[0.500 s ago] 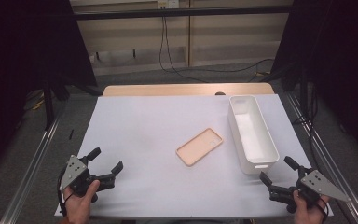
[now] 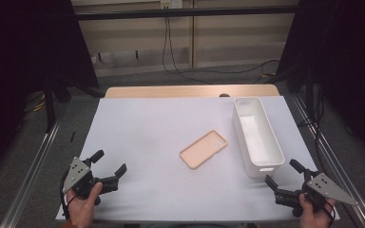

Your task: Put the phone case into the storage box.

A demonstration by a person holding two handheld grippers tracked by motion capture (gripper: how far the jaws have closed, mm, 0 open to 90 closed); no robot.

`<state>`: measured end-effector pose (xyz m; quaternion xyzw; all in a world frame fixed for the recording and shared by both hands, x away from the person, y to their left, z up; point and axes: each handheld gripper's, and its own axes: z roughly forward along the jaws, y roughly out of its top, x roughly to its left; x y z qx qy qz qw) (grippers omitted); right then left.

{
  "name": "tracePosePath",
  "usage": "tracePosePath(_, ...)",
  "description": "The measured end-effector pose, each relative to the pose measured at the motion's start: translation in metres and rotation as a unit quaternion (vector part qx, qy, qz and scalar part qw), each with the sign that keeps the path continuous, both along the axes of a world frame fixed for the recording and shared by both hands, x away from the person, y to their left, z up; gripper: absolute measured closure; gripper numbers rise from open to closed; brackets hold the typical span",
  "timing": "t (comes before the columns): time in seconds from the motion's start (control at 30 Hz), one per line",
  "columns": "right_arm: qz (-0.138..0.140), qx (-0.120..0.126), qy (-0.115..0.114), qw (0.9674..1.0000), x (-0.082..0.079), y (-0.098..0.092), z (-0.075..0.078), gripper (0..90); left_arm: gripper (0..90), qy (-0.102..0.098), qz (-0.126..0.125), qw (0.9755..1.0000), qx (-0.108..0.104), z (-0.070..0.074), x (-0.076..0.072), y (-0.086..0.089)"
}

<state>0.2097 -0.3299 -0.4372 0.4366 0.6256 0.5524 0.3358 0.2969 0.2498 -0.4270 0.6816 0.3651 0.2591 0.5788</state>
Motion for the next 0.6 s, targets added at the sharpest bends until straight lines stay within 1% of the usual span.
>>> tracePosePath(0.07,0.000,0.001,0.001,1.0000,0.0003,0.0000,-0.0002,0.0,2.7,0.004,-0.003,1.0000,-0.003,-0.0001,0.0000,-0.0025)
tracePosePath(0.23,0.003,0.002,-0.001,1.0000,-0.0006,0.0012,0.0005,0.0,2.7,0.004,-0.013,0.9999,0.003,0.0004,-0.0012,-0.0060)
tracePosePath(0.3,0.003,0.001,-0.001,1.0000,-0.0008,0.0012,0.0006,0.0,2.7,0.005,-0.016,0.9999,0.001,0.0003,-0.0016,-0.0073)
tracePosePath(0.4,0.003,-0.002,-0.001,1.0000,-0.0012,0.0029,0.0016,0.0,2.7,0.007,-0.027,0.9996,0.000,0.0010,-0.0022,-0.0078)
tracePosePath(0.6,0.003,-0.004,-0.002,1.0000,-0.0011,0.0034,0.0020,0.0,2.7,0.008,-0.032,0.9994,-0.004,0.0016,-0.0028,-0.0093)
